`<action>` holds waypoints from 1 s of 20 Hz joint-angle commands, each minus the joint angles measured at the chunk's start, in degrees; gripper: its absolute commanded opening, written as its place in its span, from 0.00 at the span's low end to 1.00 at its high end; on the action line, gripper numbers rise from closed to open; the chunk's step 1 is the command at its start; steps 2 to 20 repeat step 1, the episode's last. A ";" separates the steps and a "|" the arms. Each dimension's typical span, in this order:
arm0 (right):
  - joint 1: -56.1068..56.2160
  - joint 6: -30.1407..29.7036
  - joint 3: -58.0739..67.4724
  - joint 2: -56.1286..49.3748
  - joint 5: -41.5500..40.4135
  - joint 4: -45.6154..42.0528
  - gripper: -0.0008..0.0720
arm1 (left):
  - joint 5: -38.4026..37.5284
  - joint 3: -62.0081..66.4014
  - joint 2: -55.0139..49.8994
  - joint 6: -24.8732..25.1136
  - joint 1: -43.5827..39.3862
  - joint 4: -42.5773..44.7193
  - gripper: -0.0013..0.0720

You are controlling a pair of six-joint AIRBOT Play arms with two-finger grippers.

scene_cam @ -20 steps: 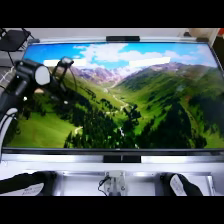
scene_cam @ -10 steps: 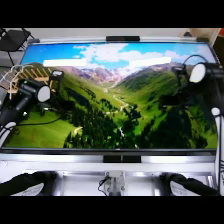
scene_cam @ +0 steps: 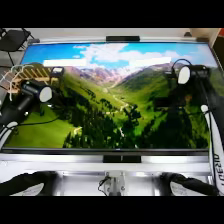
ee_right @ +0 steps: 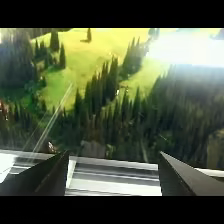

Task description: Fold the shirts.

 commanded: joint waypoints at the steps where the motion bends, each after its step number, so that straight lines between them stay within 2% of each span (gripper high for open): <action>1: 0.13 -0.07 -0.02 -0.13 0.02 -0.02 0.92 | 0.61 -0.02 -0.04 -0.04 0.00 0.02 1.00; 20: 0.13 -0.07 -0.02 -0.13 0.02 -0.02 0.92 | 0.61 -0.02 -0.04 -0.04 0.00 0.02 1.00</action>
